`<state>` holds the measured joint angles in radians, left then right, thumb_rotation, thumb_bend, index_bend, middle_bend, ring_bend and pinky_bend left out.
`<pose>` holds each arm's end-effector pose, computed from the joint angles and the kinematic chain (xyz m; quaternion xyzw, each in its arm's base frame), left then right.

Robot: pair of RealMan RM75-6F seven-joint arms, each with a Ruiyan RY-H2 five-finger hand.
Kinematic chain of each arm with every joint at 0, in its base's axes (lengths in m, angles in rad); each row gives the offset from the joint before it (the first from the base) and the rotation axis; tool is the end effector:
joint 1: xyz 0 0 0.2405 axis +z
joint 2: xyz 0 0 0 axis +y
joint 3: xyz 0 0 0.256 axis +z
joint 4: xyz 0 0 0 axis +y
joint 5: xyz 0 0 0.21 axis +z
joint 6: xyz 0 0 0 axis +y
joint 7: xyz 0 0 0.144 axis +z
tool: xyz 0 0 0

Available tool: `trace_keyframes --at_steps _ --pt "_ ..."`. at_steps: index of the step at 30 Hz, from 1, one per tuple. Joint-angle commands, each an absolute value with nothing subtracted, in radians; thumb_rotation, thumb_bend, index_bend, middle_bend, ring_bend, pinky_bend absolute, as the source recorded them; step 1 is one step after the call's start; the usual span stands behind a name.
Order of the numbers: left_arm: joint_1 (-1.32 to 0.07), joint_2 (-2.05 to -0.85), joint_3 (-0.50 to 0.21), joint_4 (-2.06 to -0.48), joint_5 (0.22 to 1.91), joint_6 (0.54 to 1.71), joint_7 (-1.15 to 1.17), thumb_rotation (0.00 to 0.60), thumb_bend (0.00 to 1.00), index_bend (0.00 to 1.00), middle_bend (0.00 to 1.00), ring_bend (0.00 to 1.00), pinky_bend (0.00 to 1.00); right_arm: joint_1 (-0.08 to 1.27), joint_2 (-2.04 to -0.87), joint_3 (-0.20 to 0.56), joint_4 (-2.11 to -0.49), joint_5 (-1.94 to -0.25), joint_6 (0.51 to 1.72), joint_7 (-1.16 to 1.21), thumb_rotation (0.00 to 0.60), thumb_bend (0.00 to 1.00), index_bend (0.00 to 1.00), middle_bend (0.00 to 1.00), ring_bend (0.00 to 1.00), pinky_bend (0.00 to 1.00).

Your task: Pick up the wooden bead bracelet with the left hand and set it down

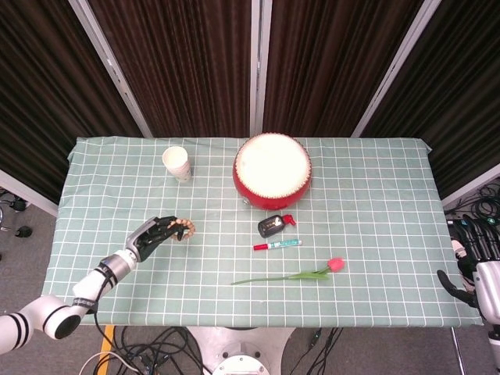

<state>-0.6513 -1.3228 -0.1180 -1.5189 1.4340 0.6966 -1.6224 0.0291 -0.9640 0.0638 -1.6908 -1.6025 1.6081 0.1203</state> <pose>-0.2018 0.3154 0.0135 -0.2584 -0.8648 -0.4304 0.0095 -0.2918 -0.1650 0.2114 0.5830 -0.3535 0.4463 0.5797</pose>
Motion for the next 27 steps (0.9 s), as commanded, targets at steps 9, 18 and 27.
trace_keyframes --at_steps 9,18,27 --pt "-0.636 -1.322 -0.125 -1.548 1.394 0.719 -1.527 0.508 0.44 0.68 0.72 0.32 0.11 0.030 -0.965 0.064 -1.686 -1.606 1.608 0.125 0.600 0.16 0.00 0.00 0.00 0.00" --pt "-0.626 -1.329 -0.122 -1.555 1.404 0.754 -1.427 0.117 0.43 0.63 0.68 0.32 0.12 0.032 -0.968 0.065 -1.678 -1.604 1.606 0.133 0.600 0.16 0.00 0.00 0.00 0.00" --pt "-0.627 -1.339 -0.131 -1.555 1.360 0.739 -1.355 0.321 0.44 0.64 0.71 0.33 0.12 0.031 -0.968 0.065 -1.674 -1.600 1.604 0.138 0.600 0.16 0.00 0.00 0.00 0.00"
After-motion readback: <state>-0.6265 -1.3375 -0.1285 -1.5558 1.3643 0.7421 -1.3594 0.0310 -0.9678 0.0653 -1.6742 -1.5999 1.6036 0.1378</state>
